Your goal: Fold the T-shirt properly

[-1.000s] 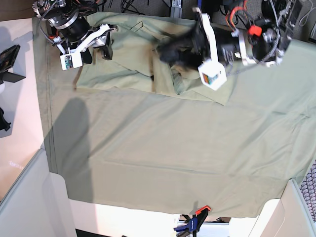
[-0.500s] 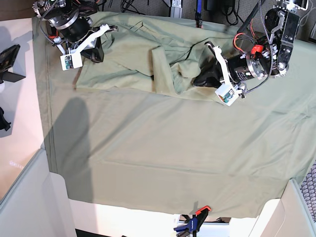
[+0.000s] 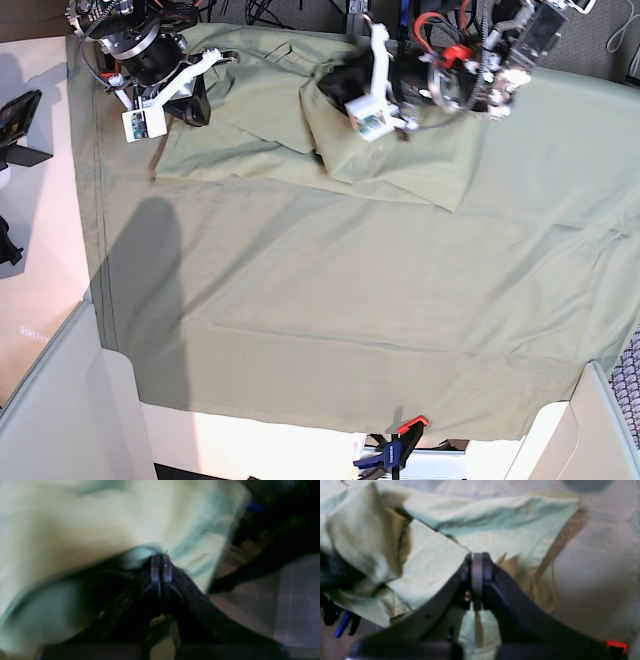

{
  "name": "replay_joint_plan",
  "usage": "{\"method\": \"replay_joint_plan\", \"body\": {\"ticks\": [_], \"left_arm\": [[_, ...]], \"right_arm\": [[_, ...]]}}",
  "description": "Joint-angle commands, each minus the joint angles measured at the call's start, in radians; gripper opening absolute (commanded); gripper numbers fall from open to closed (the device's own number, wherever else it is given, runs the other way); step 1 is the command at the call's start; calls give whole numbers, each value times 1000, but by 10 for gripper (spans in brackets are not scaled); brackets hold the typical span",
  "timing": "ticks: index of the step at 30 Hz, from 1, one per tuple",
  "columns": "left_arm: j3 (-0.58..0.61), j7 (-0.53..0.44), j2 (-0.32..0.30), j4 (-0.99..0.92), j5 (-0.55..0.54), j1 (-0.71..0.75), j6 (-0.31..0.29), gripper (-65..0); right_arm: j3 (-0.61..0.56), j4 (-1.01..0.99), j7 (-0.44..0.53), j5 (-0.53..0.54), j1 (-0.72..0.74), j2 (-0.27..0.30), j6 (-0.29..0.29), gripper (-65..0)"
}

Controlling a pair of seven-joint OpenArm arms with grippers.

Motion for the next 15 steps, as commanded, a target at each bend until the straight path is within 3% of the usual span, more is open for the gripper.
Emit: {"method": "replay_joint_plan", "body": {"ticks": [1, 9, 15], "left_arm": [[26, -24, 10, 18, -23, -12, -9, -650], [105, -29, 100, 107, -23, -14, -9, -650], [48, 14, 82, 240, -26, -14, -9, -650]], "right_arm": [[5, 17, 21, 12, 3, 5, 0, -650], [6, 17, 23, 11, 3, 5, 0, -650], [5, 17, 24, -13, 3, 5, 0, -650]]}}
